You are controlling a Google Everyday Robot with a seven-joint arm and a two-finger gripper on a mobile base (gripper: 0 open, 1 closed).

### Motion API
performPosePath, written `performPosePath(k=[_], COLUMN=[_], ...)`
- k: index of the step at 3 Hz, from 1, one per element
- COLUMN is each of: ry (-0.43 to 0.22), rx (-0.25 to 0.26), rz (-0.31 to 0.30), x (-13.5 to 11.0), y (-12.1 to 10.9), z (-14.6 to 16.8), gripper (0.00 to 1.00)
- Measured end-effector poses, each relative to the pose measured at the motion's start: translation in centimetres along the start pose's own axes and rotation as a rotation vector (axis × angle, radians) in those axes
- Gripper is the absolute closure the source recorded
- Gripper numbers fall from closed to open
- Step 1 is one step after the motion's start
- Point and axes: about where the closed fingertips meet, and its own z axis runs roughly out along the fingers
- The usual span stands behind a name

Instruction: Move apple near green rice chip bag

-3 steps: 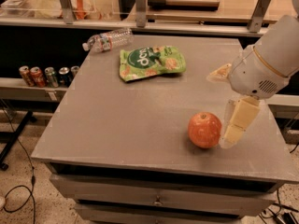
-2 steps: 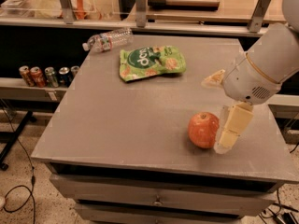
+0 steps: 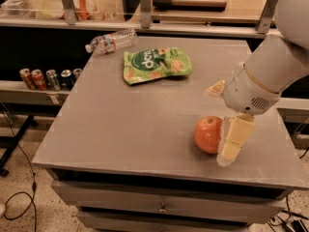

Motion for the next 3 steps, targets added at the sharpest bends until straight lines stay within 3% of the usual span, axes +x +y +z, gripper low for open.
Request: performPosePath(k=[1, 2, 3], ry=[0.005, 0.013, 0.016], rx=[-0.006, -0.012, -0.016], rz=[-0.001, -0.003, -0.007], x=[0.03, 0.07, 0.06], y=[0.08, 0.12, 0.07], z=[0.24, 0.4, 0.41], gripper=[0.0, 0.17, 0.41])
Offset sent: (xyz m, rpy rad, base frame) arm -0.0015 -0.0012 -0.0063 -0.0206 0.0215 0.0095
